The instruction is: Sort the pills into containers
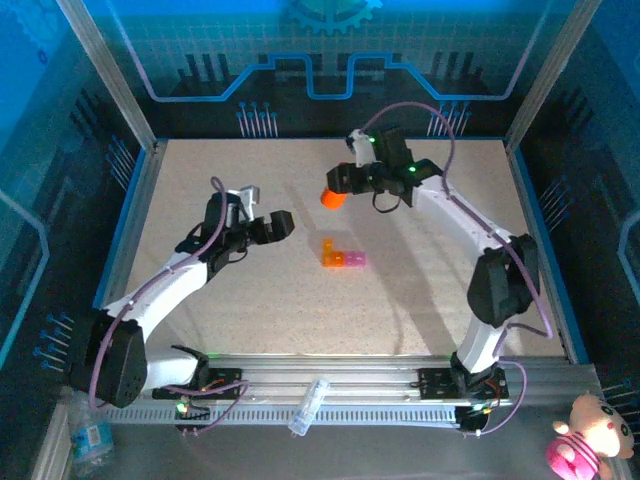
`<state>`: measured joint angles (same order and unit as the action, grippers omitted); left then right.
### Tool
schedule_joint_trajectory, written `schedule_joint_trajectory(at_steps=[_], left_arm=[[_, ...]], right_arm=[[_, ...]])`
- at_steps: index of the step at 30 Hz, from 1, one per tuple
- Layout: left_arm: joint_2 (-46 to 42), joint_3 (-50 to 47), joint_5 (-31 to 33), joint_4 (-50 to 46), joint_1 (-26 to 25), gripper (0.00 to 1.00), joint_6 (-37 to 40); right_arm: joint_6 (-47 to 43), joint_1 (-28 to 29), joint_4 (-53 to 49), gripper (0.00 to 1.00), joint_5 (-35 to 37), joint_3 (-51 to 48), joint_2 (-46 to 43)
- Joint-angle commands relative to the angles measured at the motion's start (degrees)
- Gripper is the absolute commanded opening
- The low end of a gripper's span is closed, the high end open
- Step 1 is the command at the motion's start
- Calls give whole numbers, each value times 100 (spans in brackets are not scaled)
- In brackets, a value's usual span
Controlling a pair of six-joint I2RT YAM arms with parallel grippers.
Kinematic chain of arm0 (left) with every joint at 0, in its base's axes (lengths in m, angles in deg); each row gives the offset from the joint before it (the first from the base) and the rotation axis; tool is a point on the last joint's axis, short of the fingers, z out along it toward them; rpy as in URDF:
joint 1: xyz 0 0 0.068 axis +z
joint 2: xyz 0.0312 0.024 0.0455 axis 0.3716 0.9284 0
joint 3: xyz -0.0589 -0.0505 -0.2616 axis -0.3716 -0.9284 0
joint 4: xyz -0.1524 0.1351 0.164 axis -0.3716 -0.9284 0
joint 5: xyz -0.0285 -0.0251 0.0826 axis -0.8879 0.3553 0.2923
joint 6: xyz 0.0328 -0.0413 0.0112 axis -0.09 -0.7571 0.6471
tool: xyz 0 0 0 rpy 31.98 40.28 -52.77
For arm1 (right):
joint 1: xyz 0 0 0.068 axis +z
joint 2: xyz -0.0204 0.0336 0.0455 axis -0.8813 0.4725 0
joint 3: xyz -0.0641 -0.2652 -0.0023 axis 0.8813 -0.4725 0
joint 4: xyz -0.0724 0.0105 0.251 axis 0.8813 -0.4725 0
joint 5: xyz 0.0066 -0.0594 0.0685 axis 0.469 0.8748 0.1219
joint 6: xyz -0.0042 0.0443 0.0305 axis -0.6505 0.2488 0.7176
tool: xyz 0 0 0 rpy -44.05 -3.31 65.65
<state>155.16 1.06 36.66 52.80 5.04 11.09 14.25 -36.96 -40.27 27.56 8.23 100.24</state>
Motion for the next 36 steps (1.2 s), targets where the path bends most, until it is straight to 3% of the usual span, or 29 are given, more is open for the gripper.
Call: schedule_joint_trajectory(at_steps=[1, 6, 10, 20, 36], left_arm=[[148, 111, 57, 837, -308, 99, 1125], [179, -396, -163, 2373, -925, 99, 2378], [217, -783, -437, 3518, -1306, 98, 2892], [555, -486, -492, 3729, -1963, 97, 3340], [763, -554, -370, 4076, -2184, 91, 3032]], right_arm=[[122, -238, -133, 42, -538, -351, -548], [51, -483, -386, 42, -920, -803, -1122], [-15, -542, -558, 43, -1130, -1047, -1477], [163, -445, -465, 43, -1731, -1638, -1970], [497, 475, -83, 43, -1435, -1837, -1968]])
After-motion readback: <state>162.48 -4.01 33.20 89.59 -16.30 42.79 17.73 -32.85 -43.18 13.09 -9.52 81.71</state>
